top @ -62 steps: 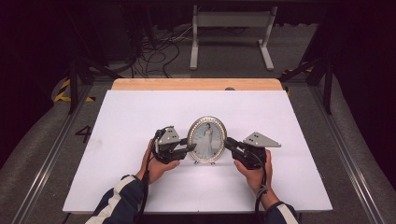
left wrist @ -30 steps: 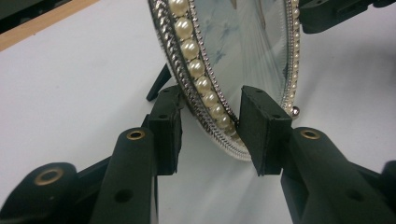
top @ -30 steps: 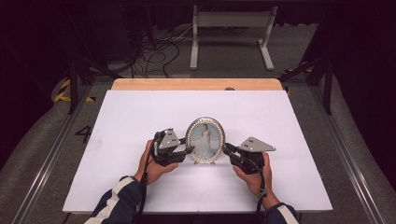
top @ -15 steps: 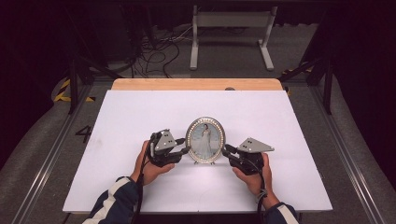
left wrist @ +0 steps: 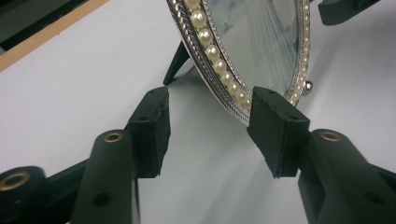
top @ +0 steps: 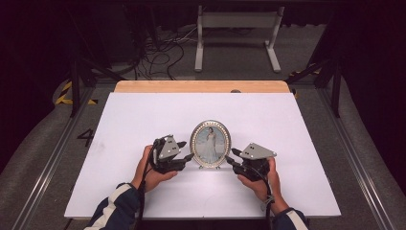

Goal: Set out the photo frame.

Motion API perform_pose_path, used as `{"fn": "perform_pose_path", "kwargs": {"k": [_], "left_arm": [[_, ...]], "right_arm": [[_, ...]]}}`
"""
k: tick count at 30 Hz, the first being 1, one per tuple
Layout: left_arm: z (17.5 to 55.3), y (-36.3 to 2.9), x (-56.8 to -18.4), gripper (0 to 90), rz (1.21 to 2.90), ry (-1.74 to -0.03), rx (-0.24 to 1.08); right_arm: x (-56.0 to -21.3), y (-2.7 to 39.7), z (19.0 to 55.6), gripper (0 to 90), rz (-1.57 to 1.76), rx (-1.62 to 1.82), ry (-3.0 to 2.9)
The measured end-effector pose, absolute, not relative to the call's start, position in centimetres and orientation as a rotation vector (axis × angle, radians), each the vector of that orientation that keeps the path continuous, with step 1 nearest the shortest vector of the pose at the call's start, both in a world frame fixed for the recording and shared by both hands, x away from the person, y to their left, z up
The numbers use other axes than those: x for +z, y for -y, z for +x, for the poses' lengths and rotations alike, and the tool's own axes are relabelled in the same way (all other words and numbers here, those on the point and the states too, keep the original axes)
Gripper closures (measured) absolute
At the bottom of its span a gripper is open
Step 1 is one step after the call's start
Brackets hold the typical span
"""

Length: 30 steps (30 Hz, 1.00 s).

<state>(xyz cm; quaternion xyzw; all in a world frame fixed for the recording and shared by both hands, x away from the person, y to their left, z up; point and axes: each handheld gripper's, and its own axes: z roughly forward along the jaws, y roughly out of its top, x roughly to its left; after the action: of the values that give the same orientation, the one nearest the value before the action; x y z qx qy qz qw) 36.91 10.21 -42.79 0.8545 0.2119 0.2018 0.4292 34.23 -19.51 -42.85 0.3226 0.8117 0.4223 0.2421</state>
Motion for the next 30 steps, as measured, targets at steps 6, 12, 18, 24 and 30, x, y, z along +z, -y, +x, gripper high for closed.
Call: {"fn": "perform_pose_path", "kwargs": {"k": [6,12,18,24,30], "left_arm": [[36.1,-10.6,-42.7,31.4,2.149,-0.507,0.562],[35.3,-11.0,-42.8,22.3,2.154,-0.491,0.572],[35.1,-11.3,-42.8,15.4,2.146,-0.497,0.56],[35.1,-11.9,-42.9,10.7,2.133,-0.515,0.529],[34.9,-12.6,-43.1,7.3,2.137,-0.518,0.507]], "right_arm": [[-42.8,19.5,34.1,46.6,0.851,1.118,-2.254],[-42.4,19.9,33.7,38.8,0.821,1.097,-2.28],[-42.6,20.0,33.7,30.0,0.821,1.074,-2.291],[-42.6,20.1,33.6,20.5,0.812,1.089,-2.302],[-42.5,20.1,33.5,12.3,0.82,1.165,-2.303]]}}
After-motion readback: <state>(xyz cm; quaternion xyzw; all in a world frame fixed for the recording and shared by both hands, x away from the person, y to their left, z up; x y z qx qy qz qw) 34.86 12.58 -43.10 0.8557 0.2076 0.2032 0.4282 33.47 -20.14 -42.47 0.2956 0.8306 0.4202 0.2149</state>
